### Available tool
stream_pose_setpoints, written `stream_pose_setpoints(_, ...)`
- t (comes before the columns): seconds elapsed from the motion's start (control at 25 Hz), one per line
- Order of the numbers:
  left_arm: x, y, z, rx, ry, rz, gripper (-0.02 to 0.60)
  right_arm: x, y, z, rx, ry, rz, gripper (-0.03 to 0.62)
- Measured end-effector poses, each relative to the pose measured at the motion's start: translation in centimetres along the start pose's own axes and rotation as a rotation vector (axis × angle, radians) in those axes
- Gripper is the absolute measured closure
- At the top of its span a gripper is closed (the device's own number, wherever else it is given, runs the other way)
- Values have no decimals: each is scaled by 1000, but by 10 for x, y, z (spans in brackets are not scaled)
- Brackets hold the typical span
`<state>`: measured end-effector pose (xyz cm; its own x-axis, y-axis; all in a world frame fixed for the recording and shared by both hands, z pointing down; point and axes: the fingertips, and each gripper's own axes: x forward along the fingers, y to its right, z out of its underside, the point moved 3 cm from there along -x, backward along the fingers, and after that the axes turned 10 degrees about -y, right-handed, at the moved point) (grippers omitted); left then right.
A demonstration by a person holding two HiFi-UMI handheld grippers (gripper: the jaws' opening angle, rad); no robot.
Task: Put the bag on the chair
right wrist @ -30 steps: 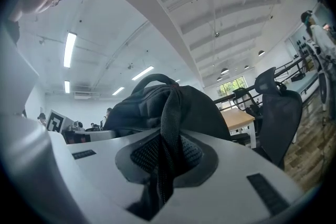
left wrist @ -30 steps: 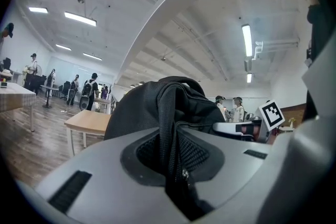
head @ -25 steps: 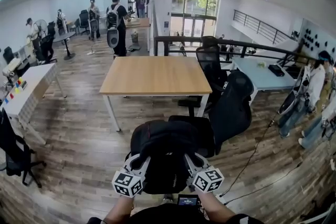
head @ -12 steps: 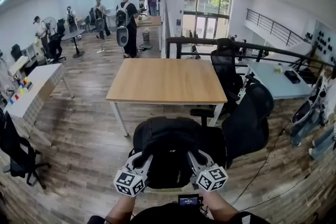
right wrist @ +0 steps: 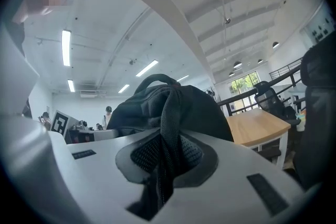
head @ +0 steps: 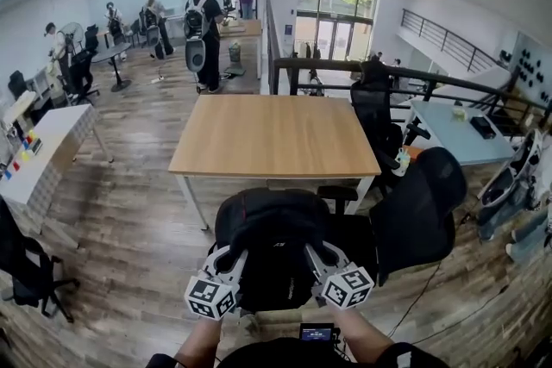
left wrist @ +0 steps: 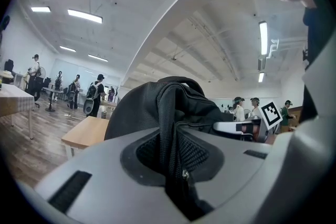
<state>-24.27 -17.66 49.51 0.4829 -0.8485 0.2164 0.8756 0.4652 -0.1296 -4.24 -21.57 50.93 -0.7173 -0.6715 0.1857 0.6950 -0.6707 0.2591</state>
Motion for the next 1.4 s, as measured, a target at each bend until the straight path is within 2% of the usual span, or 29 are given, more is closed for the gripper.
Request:
stream_pose_setpoints(0.24,36,-70,-5,-2,-6,54,525,66,9,-5,-15,-10,17,537)
stream_pose_setpoints(0.44,60,-122,-28,30,7,92,525,119,13,-23,-4,20,51,537)
stream_pose_setpoints(0.8,103,-186,-67,89,24,159,525,177,24,-52,32,69,101,537)
stream_pose_setpoints(1.16,167,-199,-83,127,-3,286,525,192,62,-63,67,91,207,537)
stream_pose_setpoints(1.4,218,-179,-93,140,-33,402,525,172,95,-70,99,115,309,537)
